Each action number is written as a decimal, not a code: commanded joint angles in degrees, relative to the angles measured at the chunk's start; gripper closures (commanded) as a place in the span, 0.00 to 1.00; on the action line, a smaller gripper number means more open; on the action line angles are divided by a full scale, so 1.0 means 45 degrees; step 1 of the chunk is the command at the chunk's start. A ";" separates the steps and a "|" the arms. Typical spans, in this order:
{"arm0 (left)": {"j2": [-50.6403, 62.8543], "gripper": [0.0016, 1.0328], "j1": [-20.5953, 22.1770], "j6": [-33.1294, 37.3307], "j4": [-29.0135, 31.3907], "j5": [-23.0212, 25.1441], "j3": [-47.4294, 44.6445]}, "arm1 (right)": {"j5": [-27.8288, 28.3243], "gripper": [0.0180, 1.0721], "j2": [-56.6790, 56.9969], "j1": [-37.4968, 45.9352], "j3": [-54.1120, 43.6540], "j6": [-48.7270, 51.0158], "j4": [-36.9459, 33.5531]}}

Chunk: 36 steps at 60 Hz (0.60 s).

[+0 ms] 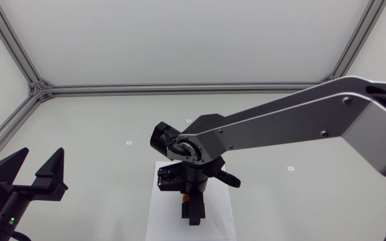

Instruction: Pick up the orange 2x2 brick with the right arm and stack it on top of the green 2x2 brick in the center

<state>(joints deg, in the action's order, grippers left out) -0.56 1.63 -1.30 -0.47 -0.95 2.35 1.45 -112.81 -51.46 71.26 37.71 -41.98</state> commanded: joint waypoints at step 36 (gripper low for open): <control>-0.0052 0.04 0.0009 0.0074 0.0143 0.0035 -0.0522 | 0.0165 0.05 0.2980 -0.0048 0.0101 -0.0393 -0.1649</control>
<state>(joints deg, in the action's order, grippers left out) -0.56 1.63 -1.30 -0.47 -0.95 2.35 1.76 -102.94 -51.44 71.31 37.28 -48.10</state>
